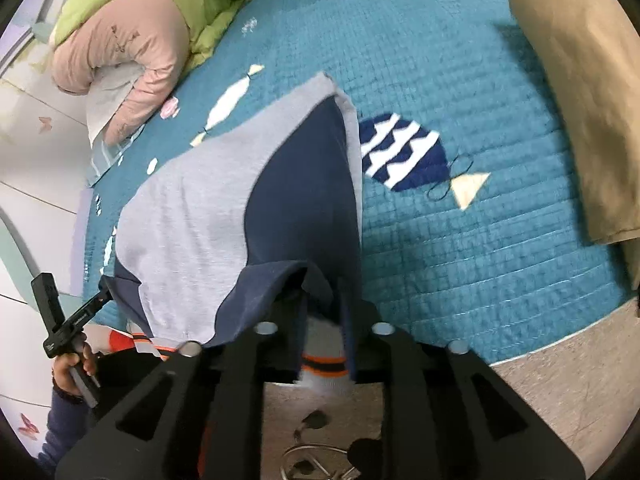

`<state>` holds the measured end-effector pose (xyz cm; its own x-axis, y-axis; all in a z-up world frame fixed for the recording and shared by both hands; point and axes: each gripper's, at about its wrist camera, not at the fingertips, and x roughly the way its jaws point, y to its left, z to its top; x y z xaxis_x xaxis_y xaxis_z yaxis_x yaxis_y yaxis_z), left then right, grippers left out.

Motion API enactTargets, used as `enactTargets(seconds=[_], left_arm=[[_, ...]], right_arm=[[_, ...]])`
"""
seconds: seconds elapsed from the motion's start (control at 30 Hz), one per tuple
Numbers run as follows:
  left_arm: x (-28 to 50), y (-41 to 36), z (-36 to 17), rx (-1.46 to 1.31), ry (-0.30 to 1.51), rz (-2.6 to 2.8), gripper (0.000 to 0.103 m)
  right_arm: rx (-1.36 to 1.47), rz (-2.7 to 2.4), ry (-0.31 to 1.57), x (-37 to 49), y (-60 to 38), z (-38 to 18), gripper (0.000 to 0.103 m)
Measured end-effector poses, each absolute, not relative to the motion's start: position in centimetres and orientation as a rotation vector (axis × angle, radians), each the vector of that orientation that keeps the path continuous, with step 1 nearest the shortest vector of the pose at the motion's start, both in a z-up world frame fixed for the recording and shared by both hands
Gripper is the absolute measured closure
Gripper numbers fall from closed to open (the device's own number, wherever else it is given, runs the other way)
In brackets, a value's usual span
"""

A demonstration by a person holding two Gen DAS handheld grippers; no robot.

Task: Fold large clothes
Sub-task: 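Lift the hem with both tools and fold it up toward the collar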

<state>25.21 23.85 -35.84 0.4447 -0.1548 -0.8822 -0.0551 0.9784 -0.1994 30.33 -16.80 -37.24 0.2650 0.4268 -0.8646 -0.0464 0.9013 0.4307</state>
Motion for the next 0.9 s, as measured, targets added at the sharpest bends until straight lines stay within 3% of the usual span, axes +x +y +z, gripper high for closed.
enactTargets(seconds=[0.03,0.07,0.27,0.3,0.4,0.47,0.5,0.53,0.63,0.83,0.9], left_arm=[[24.8,24.0,-35.4,-0.208,1.104,-0.056,0.059],[24.4,24.1,-34.9,-0.210,1.098,-0.052,0.058],[22.4,24.3,-31.1,-0.280,0.987,-0.071,0.049],[22.8,23.9,-30.9,-0.282,0.984,-0.075,0.042],[24.5,22.5,-30.9,-0.288,0.985,-0.091,0.042],[26.1,21.0,-31.6,-0.294,1.005,-0.121,0.037],[26.9,20.6,-32.2,-0.293,1.021,-0.122,0.029],[27.5,20.2,-33.0,-0.294,1.047,-0.112,0.028],[28.3,20.1,-35.8,-0.341,1.121,-0.067,0.029],[26.3,22.1,-37.2,-0.439,1.130,-0.031,0.028],[25.3,23.4,-36.6,-0.500,1.096,-0.019,0.027]], right_arm=[[0.325,0.308,1.267,30.0,-16.9,-36.6,0.064],[0.312,0.296,1.261,29.7,-17.0,-36.1,0.062],[0.376,0.278,1.198,29.3,-17.6,-34.0,0.062],[0.391,0.275,1.189,29.7,-17.3,-34.1,0.062],[0.460,0.289,1.131,30.8,-16.5,-33.9,0.062],[0.457,0.340,1.134,31.6,-15.0,-34.6,0.068],[0.434,0.344,1.165,32.0,-14.1,-35.7,0.081],[0.381,0.303,1.231,32.3,-13.3,-37.3,0.093],[0.332,0.195,1.447,30.9,-13.1,-42.5,0.103],[0.380,0.208,1.458,29.4,-14.1,-43.8,0.103],[0.342,0.196,1.424,29.5,-13.7,-42.3,0.097]])
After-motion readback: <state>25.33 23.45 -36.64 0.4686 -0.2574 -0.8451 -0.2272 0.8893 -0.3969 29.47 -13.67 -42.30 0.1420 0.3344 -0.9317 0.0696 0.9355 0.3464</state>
